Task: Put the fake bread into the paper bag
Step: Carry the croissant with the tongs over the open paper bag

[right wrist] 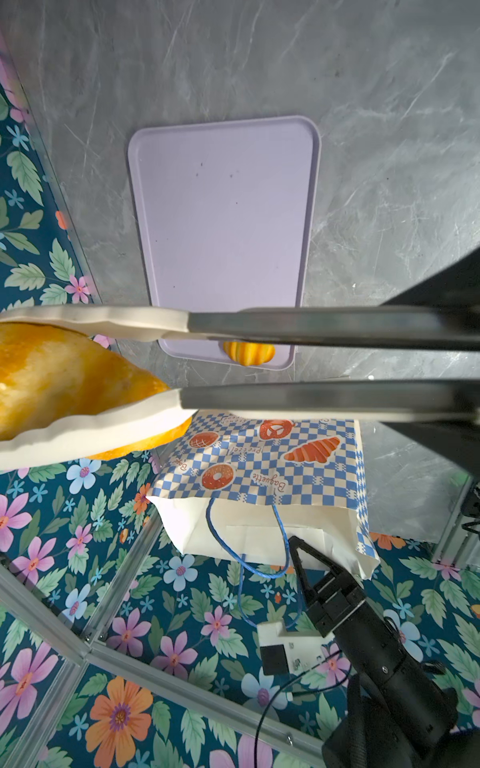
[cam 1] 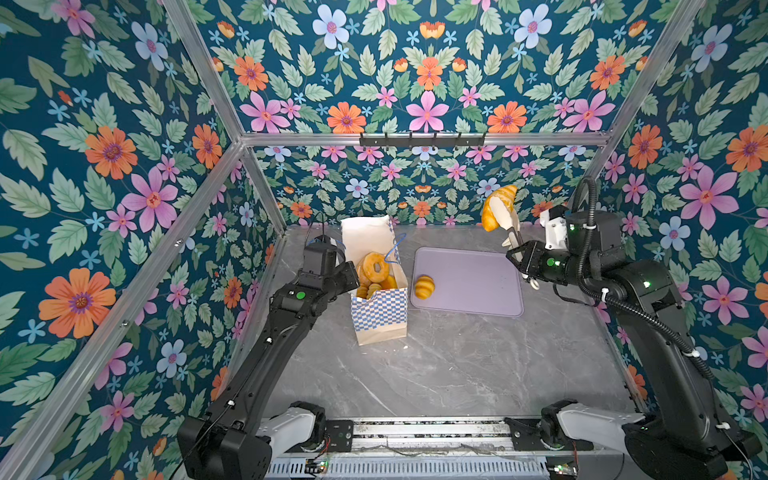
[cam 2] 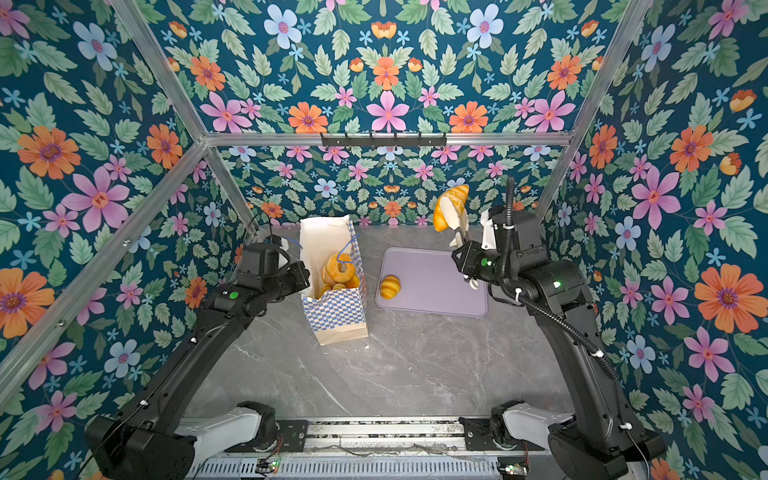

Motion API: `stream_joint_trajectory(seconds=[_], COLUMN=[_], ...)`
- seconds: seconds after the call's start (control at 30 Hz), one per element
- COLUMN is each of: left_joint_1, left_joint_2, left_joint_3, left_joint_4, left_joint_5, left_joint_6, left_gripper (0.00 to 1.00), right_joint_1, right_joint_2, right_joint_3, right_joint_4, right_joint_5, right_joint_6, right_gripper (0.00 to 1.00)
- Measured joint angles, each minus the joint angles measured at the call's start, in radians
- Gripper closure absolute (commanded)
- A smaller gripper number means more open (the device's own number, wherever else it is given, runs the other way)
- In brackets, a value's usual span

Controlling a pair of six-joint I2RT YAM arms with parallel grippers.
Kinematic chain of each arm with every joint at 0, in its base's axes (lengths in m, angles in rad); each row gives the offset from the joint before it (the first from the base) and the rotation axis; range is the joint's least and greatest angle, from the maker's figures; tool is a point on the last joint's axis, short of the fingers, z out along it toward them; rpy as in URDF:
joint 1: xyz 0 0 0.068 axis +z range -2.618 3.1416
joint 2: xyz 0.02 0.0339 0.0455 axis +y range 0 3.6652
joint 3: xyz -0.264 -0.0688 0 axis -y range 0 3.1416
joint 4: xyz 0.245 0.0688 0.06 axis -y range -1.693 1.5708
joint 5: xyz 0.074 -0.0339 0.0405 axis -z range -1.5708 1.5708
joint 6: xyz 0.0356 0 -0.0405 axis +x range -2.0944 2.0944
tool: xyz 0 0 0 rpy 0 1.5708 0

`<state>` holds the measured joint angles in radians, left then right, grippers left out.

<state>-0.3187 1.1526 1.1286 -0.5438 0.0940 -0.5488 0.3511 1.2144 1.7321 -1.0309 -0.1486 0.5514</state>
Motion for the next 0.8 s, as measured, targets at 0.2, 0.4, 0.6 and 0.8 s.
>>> stream_joint_trajectory(seconds=[0.2,0.4,0.6,0.8], left_joint_1=[0.000,0.000,0.000,0.000], left_joint_2=[-0.002,-0.001,0.000,0.000], left_joint_3=[0.000,0.002,0.005,0.007], left_joint_4=[-0.003,-0.005,-0.010,-0.013], left_joint_5=[0.000,0.000,0.000,0.000], left_joint_6=[-0.002,-0.002,-0.002,-0.002], left_gripper=[0.96,0.96,0.96,0.96], right_joint_1=[0.056,0.129,0.208,0.296], right_joint_2=[0.020,0.059,0.106,0.175], right_joint_3=[0.007,0.047,0.106,0.185], right_joint_4=[0.029,0.030,0.029,0.024], right_joint_5=[-0.008,-0.004,0.024,0.045], right_joint_6=[0.006,0.006,0.006,-0.005], right_gripper=[0.73,0.73,0.73,0.73])
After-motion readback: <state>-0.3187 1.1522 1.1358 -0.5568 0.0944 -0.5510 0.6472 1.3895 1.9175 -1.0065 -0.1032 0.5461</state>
